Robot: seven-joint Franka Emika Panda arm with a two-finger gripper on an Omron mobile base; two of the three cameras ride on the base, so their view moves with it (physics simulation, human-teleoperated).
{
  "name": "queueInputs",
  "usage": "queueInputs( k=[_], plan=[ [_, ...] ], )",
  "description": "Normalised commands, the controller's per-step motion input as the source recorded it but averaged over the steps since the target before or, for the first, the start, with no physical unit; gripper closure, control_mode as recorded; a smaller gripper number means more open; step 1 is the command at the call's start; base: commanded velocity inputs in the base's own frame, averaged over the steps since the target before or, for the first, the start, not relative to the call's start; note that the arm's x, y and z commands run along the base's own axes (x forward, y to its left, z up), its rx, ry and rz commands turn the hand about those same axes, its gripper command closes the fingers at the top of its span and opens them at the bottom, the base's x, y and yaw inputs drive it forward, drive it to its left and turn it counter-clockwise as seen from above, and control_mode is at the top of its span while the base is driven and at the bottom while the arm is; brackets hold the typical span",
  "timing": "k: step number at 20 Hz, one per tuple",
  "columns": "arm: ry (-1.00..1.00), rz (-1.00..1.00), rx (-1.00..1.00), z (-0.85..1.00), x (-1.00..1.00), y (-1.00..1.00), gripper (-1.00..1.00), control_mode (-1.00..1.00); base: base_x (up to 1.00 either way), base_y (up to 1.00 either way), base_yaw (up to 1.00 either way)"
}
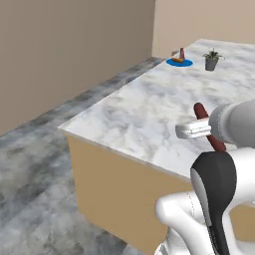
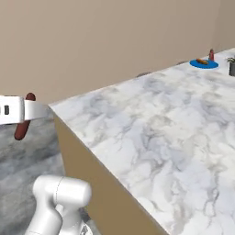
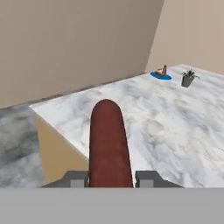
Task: Move the hot dog bun to the plate on the dining table and place the condiment next to that plate. Then navigate to the fridge and take the sausage and place it on the plate as well.
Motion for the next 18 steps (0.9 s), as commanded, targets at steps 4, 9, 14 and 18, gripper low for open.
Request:
queueInputs(
  k=[4,9,14,18],
  plan=[
    [0.00,0.00,0.00,0.00,0.00,0.00,1.00,1.00,0.80,1.00,-0.38],
    [0.00,0.00,0.00,0.00,0.00,0.00,1.00,1.00,0.65,1.00,-0.38],
    [0.00,0.00,0.00,0.00,0.00,0.00,1.00,1.00,0.62,1.00,-0.38],
    [0.00,0.00,0.00,0.00,0.00,0.00,1.00,1.00,0.65,1.00,-0.40]
  ],
)
